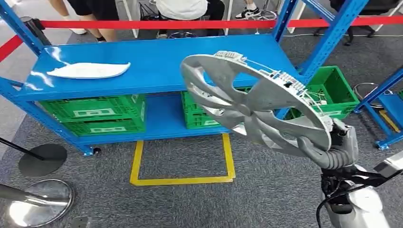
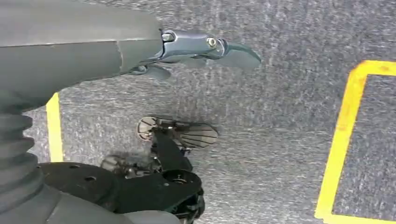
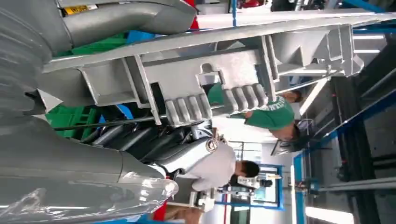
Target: Take the parts from the cabinet and place them on the table.
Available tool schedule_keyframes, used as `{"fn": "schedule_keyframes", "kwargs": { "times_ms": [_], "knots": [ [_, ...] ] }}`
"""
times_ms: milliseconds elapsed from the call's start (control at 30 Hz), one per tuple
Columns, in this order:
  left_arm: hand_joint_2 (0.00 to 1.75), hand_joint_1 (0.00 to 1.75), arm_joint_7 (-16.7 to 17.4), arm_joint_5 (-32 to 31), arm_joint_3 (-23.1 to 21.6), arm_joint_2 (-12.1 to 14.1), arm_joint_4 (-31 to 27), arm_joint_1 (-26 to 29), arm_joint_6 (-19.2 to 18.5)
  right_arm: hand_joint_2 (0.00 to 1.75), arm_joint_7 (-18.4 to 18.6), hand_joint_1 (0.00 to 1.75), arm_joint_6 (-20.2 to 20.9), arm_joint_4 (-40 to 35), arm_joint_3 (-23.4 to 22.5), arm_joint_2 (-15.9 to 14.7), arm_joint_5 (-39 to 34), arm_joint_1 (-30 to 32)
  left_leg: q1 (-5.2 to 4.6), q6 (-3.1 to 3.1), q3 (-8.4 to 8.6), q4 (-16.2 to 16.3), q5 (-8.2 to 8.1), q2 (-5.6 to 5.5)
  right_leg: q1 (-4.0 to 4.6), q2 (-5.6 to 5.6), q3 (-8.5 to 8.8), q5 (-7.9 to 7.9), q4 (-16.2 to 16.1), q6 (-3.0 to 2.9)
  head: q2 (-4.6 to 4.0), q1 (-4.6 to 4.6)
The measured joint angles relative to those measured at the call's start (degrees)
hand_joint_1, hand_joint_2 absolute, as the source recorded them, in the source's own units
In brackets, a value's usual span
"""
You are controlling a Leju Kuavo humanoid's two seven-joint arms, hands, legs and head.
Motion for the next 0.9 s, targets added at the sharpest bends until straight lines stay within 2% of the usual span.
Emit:
{"fn": "schedule_keyframes", "kwargs": {
  "times_ms": [33,67,100,133,200,233,267,300,333,367,400,433,467,500,533,567,600,633,667,700,733,800,833,867,900],
  "knots": [
    [1.75,0.0,0.0,0.0,0.0,0.0,0.0,0.0,0.0,1.75,0.0,1.75,-0.1,0.0,0.0,0.0,0.0,0.1,0.15,-0.26,-0.06,-0.3,0.6,0.08,0.12,-0.02,-0.17,-0.21,-0.5,0.0,0.0,-0.05],
    [1.75,0.0,0.0,0.0,0.0,0.1,0.0,0.0,0.0,1.75,-0.1,1.75,-0.2,0.0,0.0,0.0,0.0,0.1,0.36,-0.6,-0.15,-0.5,1.15,0.12,0.38,0.05,-0.95,0.24,-0.4,-0.14,0.0,0.24],
    [1.75,0.0,0.0,0.0,0.0,0.1,0.0,0.1,0.0,1.75,-0.1,1.75,-0.3,0.0,0.0,0.0,0.0,0.2,0.45,-1.0,-0.18,-0.9,1.69,0.11,0.5,0.07,-1.42,0.52,-0.5,-0.57,0.0,0.04],
    [1.75,0.0,0.0,0.0,0.0,0.2,0.0,0.2,0.0,1.75,-0.1,1.75,-0.3,0.0,0.0,0.0,0.1,0.1,0.29,-1.46,-0.49,-1.0,1.81,0.08,0.05,-0.04,-1.4,1.34,-1.3,-1.39,0.0,0.19],
    [1.75,0.0,0.0,0.0,0.0,0.3,0.0,0.3,-0.1,1.75,-0.1,1.75,-0.4,0.0,0.0,0.0,0.2,0.1,0.34,-2.14,-1.44,1.4,-1.94,0.06,-0.18,-0.25,-1.65,2.18,-1.4,-2.23,0.0,-0.18],
    [1.75,0.0,0.0,0.0,0.0,0.3,0.0,0.3,-0.1,1.75,-0.2,1.75,-0.4,0.0,0.0,0.0,0.3,0.1,0.53,-2.47,-3.11,6.7,-5.66,0.07,-0.18,-0.47,-2.08,2.69,-1.3,-2.46,0.0,-0.2],
    [1.75,0.0,0.0,0.0,0.0,0.2,0.0,0.3,-0.2,1.75,-0.2,1.75,-0.4,0.0,0.0,0.0,0.5,0.1,0.61,-2.71,-4.97,12.1,-8.0,0.07,-0.19,-0.71,-2.49,3.01,-1.3,-2.51,0.0,-0.16],
    [1.75,0.0,0.0,0.2,0.1,0.2,0.0,0.3,-0.5,1.75,-0.2,1.75,-0.5,0.0,0.0,0.0,0.9,0.1,0.69,-2.94,-6.51,16.5,-9.44,0.07,-0.21,-0.92,-2.97,3.3,-1.3,-2.47,0.0,-0.16],
    [1.75,0.0,0.0,0.6,0.2,0.2,0.0,0.3,-0.9,1.75,-0.2,1.75,-0.6,0.0,0.0,0.0,1.3,0.2,0.82,-3.12,-6.87,18.3,-9.64,0.08,-0.27,-1.23,-3.36,3.48,-1.1,-2.33,0.0,-0.18],
    [1.75,0.0,0.2,0.8,0.3,0.2,0.0,0.3,-1.2,1.75,-0.2,1.75,-0.7,0.0,0.0,0.0,1.5,0.2,0.92,-3.23,-5.96,17.5,-8.64,0.09,-0.36,-1.55,-3.62,3.53,-0.9,-2.27,0.0,-0.16],
    [1.75,0.0,0.5,1.1,0.3,0.2,0.0,0.3,-1.6,1.75,-0.1,1.75,-0.7,0.0,0.0,0.0,1.7,0.2,1.01,-3.31,-3.9,14.3,-6.72,0.16,-0.53,-1.95,-3.86,3.54,-0.7,-2.21,0.0,-0.2],
    [1.75,0.0,0.8,1.4,0.4,0.3,0.0,0.3,-2.0,1.75,-0.1,1.75,-0.7,0.0,0.0,0.0,1.8,0.1,1.1,-3.42,-0.72,9.1,-4.37,0.5,-0.73,-2.46,-3.95,3.4,-0.4,-2.0,-0.02,-0.16],
    [1.75,0.0,0.9,1.6,0.5,0.3,0.0,0.2,-2.1,1.75,-0.1,1.75,-0.7,0.0,0.0,0.0,1.8,0.1,1.19,-3.58,2.27,4.1,-2.74,1.57,-0.87,-2.87,-3.96,3.19,0.0,-1.66,0.0,-0.2],
    [1.75,0.0,1.1,1.9,0.7,0.2,0.0,0.2,-2.3,1.75,-0.1,1.75,-0.7,0.0,0.0,0.0,1.8,0.1,0.86,-3.87,4.33,0.7,-3.58,3.3,-0.59,-3.35,-4.11,2.94,0.3,-1.25,-0.02,-0.18],
    [1.75,0.0,1.3,2.3,0.8,0.0,0.0,-0.1,-2.6,1.75,-0.2,1.75,-0.8,0.0,0.0,0.0,1.8,0.0,0.42,-2.72,4.46,0.4,-3.56,3.1,-0.41,-3.65,-4.42,2.87,0.4,-0.82,-0.02,-0.42],
    [1.75,0.0,1.4,2.3,0.8,0.0,0.0,-0.1,-2.6,1.75,-0.2,1.75,-0.8,0.0,0.0,0.0,1.9,0.0,0.56,-2.16,4.04,0.5,-3.45,2.98,-0.25,-3.97,-4.32,2.88,0.6,-0.58,0.0,-0.18],
    [1.75,0.0,1.4,2.4,1.0,0.0,0.0,-0.1,-2.7,1.75,-0.2,1.75,-0.8,0.0,0.0,0.0,2.0,0.0,0.59,-1.54,3.82,0.3,-3.85,2.41,-0.2,-4.39,-4.23,2.86,0.6,-0.36,0.0,-0.07],
    [1.75,0.0,1.6,2.4,1.2,0.0,0.0,0.0,-2.7,1.75,-0.3,1.75,-0.8,0.0,0.0,0.0,1.9,0.0,0.5,-1.15,3.5,0.4,-3.75,1.83,-0.27,-4.95,-4.21,2.92,0.6,-0.17,-0.02,0.04],
    [1.75,0.0,1.8,2.4,1.4,0.1,0.0,0.0,-2.6,1.75,-0.3,1.75,-0.8,0.0,0.0,0.1,2.0,-0.1,0.63,-0.7,3.4,0.2,-3.5,1.37,-0.48,-5.04,-4.25,2.63,0.8,0.22,0.0,-0.07],
    [1.75,0.0,2.0,2.5,1.6,0.1,0.0,0.0,-2.6,1.75,-0.4,1.75,-0.8,0.0,0.0,0.1,2.0,-0.2,0.74,-0.39,3.29,0.2,-3.33,0.94,-0.62,-3.22,-5.09,1.3,2.0,0.6,-0.02,0.06],
    [1.75,0.0,2.3,2.8,1.7,0.1,0.0,0.0,-2.6,1.75,-0.4,1.75,-0.7,0.0,0.0,0.1,2.0,-0.1,0.73,-0.1,3.11,0.2,-3.14,0.45,-0.62,-1.7,-6.22,-0.91,5.0,0.59,0.0,0.04],
    [1.75,0.0,2.5,2.8,1.7,0.1,0.0,-0.1,-2.7,1.75,-0.5,1.75,-0.6,0.0,0.0,0.1,1.9,0.0,0.56,0.49,2.52,0.2,-2.73,-0.6,-0.52,-0.48,-10.44,-5.59,14.8,0.52,-0.02,0.15],
    [1.75,0.0,2.5,2.8,1.8,0.1,0.0,-0.1,-2.7,1.75,-0.5,1.75,-0.6,0.1,0.0,0.1,2.0,0.0,0.44,0.65,2.26,0.3,-2.53,-1.2,-0.5,-0.32,-12.25,-6.87,18.7,0.36,0.0,0.08],
    [1.75,0.0,2.5,3.0,2.0,0.1,0.0,0.0,-2.8,1.75,-0.5,1.75,-0.6,0.2,0.0,0.1,2.0,0.1,0.35,0.72,2.06,0.3,-2.33,-1.86,-0.49,-0.28,-12.82,-6.64,19.9,0.14,-0.02,0.13],
    [1.75,0.0,2.5,3.0,2.1,0.1,0.0,0.1,-2.8,1.75,-0.5,1.75,-0.6,0.2,0.0,0.1,2.0,0.1,0.27,0.7,1.95,0.3,-2.14,-2.57,-0.44,-0.24,-11.92,-5.08,18.2,-0.17,-0.02,0.11]
  ]
}}
